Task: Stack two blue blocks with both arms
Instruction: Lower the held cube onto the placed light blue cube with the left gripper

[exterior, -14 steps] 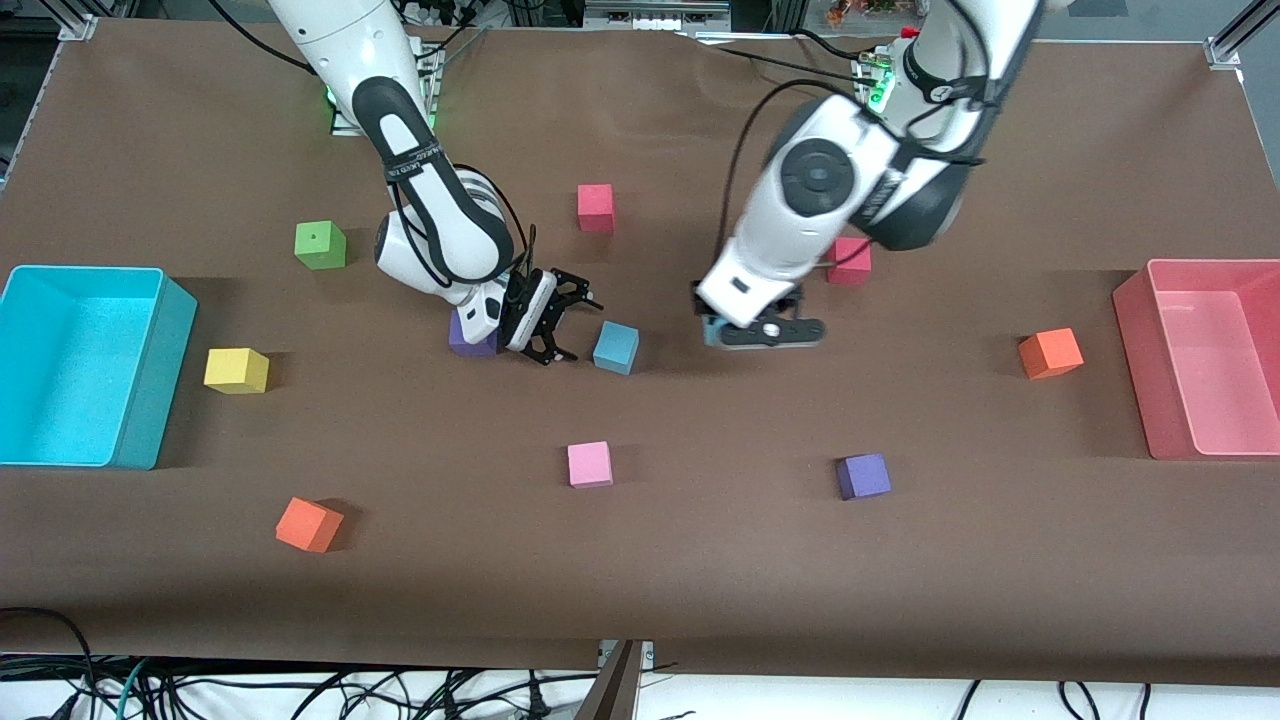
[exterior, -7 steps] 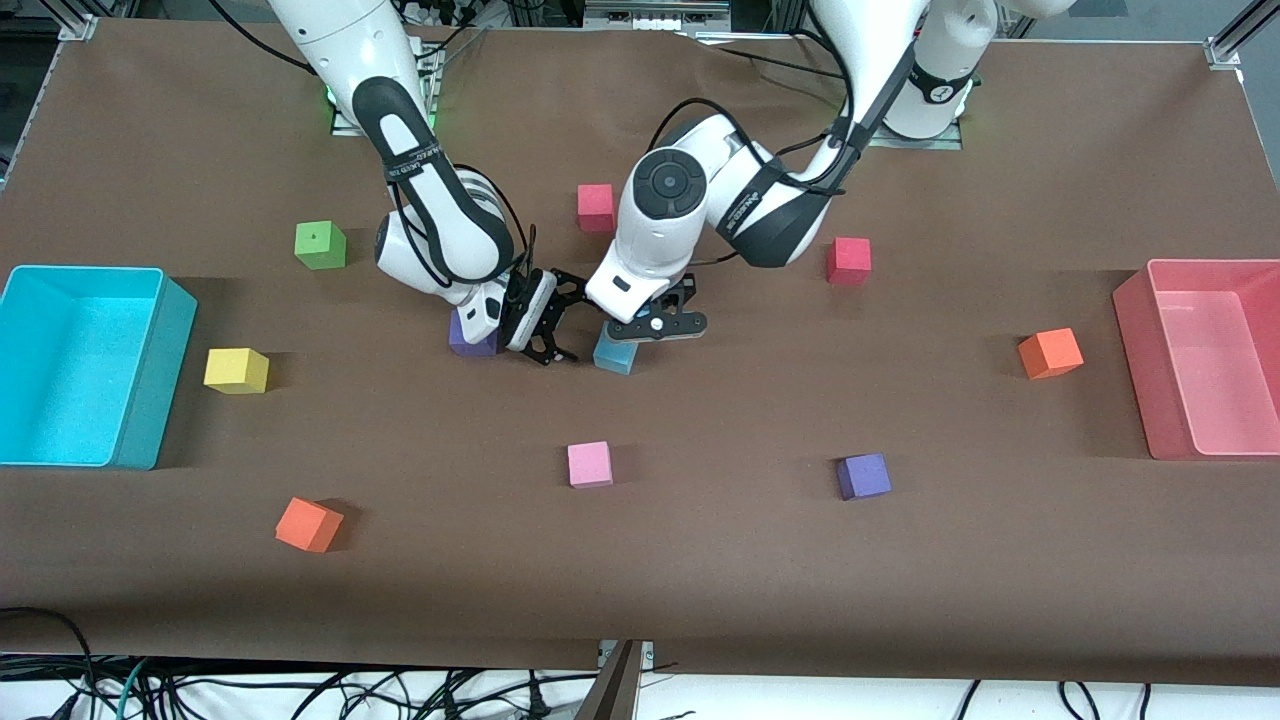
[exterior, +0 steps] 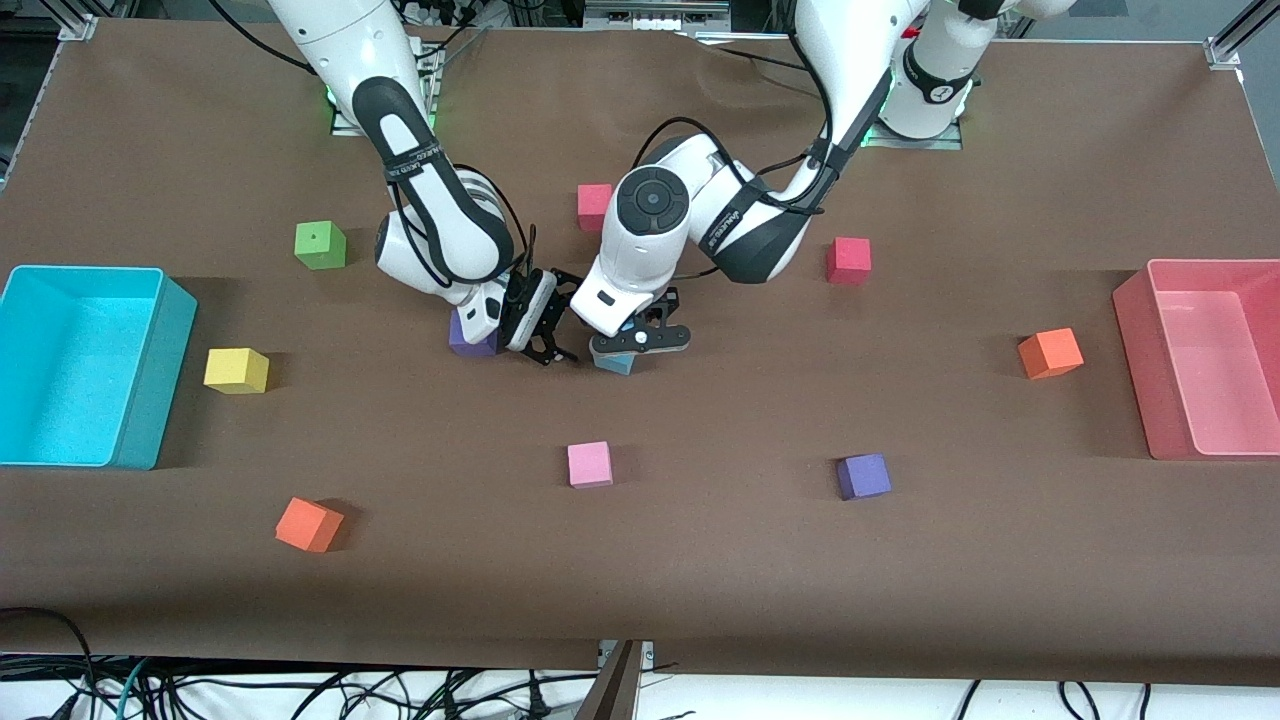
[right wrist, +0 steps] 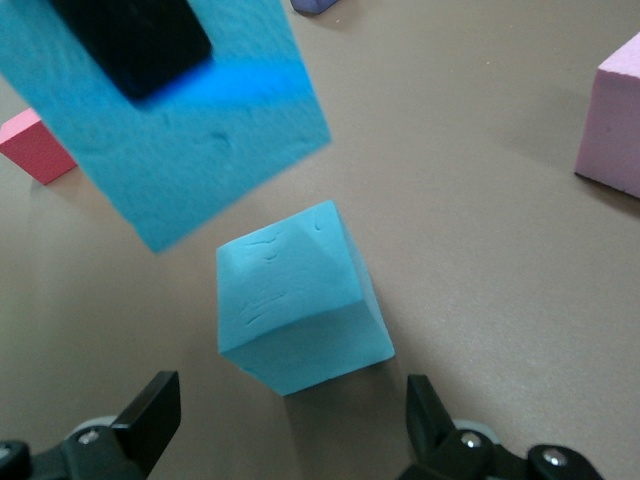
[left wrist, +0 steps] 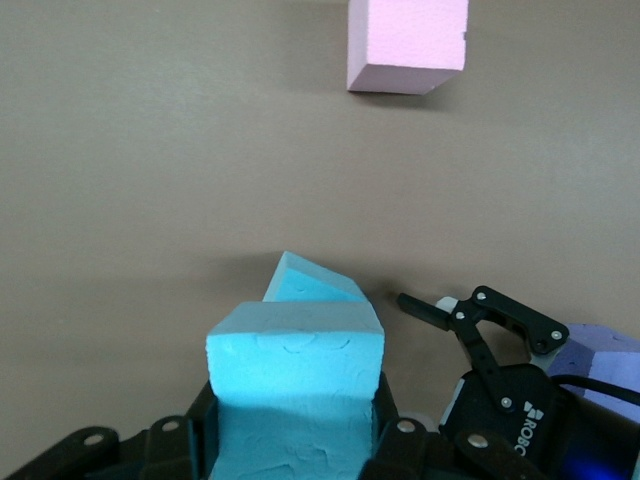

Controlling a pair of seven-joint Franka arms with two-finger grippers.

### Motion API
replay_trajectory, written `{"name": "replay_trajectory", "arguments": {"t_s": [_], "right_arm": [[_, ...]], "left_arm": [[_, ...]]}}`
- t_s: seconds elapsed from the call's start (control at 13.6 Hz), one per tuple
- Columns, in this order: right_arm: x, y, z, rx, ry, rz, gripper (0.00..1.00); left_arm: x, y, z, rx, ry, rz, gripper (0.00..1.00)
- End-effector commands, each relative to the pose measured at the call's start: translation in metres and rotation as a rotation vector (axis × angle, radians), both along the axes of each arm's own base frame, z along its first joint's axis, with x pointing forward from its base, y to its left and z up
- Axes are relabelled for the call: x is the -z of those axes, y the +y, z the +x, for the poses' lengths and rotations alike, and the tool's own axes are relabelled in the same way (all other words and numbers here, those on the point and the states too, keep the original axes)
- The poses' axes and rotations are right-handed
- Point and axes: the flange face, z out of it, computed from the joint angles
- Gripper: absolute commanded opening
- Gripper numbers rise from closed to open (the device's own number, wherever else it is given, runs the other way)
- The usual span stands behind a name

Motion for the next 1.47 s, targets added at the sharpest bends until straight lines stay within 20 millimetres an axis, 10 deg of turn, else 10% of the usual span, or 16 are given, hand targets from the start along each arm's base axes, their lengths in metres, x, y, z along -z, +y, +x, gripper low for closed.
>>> {"name": "replay_trajectory", "arguments": {"t_s": [0.0, 1.11, 1.25, 1.33, 1.4], "right_arm": [[-0.001, 0.003, 0.002, -0.008, -0.017, -0.008, 1.0], [0.003, 0.003, 0.002, -0.011, -0.013, -0.01, 1.0], [0.002, 0.003, 0.002, -0.011, -0.015, -0.01, 1.0], [0.002, 0.003, 0.002, -0.011, -0.015, -0.01, 1.0], [0.002, 0.003, 0.002, -0.01, -0.015, -0.011, 1.0]], "left_arm": [[0.007, -0.007, 0.005, 0.068, -0.041, -0.009, 0.0], [0.043, -0.019, -0.012, 0.156, -0.057, 0.044, 0.0], [0.048, -0.019, -0.013, 0.155, -0.053, 0.046, 0.11], [0.049, -0.019, -0.013, 0.151, -0.049, 0.044, 0.42], [0.05, -0.019, -0.013, 0.151, -0.048, 0.045, 0.51]]}}
